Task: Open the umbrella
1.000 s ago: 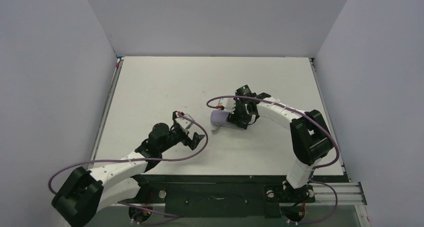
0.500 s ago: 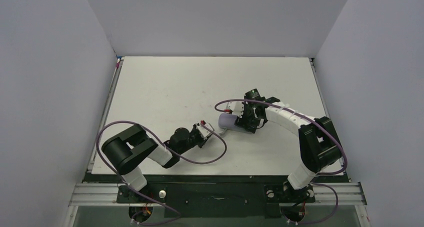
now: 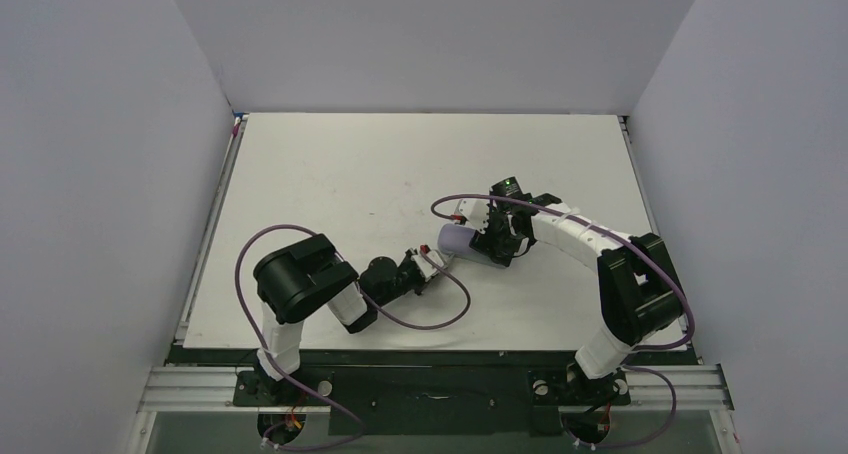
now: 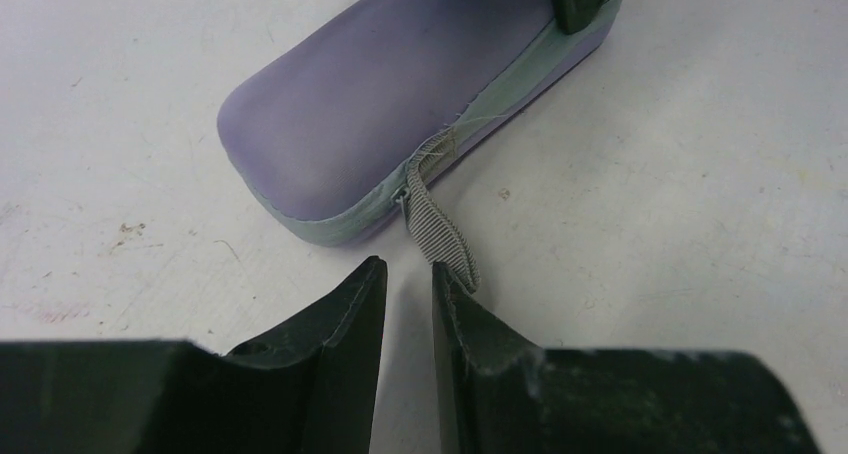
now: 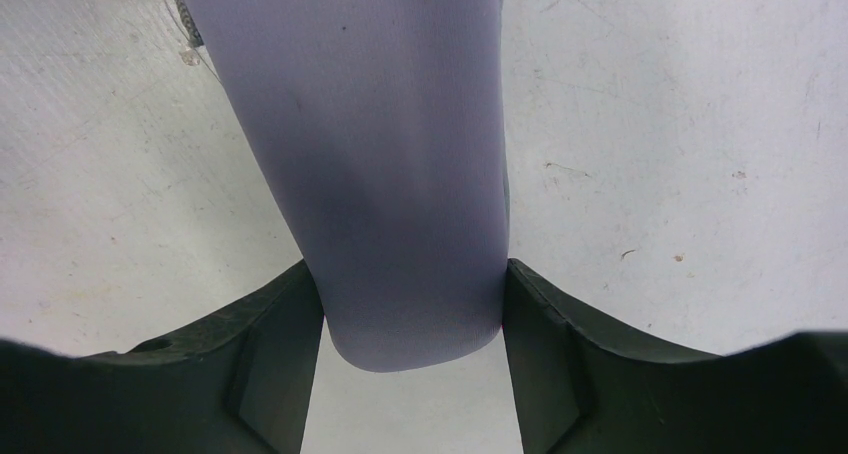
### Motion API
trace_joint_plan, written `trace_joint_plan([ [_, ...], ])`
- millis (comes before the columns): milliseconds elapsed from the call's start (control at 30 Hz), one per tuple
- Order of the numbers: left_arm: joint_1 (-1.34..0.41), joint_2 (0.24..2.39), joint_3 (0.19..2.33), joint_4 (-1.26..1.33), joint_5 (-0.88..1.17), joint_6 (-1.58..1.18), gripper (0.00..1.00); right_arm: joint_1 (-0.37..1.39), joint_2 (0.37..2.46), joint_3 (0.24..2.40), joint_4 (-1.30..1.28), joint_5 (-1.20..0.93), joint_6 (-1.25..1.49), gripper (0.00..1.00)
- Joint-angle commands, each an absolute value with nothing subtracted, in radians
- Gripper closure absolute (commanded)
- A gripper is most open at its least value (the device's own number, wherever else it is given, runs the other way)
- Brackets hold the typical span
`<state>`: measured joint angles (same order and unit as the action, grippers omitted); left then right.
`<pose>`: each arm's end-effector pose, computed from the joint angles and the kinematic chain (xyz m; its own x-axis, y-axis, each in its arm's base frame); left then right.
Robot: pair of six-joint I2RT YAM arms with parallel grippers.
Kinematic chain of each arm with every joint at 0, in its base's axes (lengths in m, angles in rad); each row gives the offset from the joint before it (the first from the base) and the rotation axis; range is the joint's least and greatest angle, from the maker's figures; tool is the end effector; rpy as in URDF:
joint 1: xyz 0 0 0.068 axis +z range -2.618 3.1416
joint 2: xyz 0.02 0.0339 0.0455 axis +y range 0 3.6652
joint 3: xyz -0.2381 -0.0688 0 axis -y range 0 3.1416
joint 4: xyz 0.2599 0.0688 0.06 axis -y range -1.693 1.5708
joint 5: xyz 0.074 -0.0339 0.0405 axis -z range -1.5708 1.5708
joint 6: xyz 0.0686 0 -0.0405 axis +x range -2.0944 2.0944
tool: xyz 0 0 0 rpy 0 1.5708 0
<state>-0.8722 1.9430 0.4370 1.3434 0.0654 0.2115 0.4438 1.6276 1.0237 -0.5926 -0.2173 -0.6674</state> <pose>0.2049 -0.2509 0.0568 0.0673 0.2456 -0.9670 0.8095 0.5532 0.1968 0.2945 0.1564 0.1218 -0.3567 -0.8388 -0.4114 -0.9055 0.4187 -0.0687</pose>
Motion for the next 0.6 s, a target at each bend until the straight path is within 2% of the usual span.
trace_joint_plan([
  [0, -0.890, 1.978, 0.482, 1.438, 0.064, 0.199, 0.79, 0.437, 1.609, 0.996, -0.656, -0.245, -0.652, 0.59],
  [200, -0.902, 2.014, 0.507, 1.452, 0.069, 0.199, 0.81, 0.446, 1.603, 0.987, -0.663, -0.258, -0.644, 0.60],
  [400, -0.907, 2.019, 0.523, 1.451, 0.025, 0.193, 0.88, 0.458, 1.605, 0.980, -0.666, -0.261, -0.645, 0.63],
  [567, -0.904, 2.016, 0.506, 1.445, 0.009, 0.208, 0.90, 0.458, 1.605, 0.979, -0.670, -0.264, -0.646, 0.64],
])
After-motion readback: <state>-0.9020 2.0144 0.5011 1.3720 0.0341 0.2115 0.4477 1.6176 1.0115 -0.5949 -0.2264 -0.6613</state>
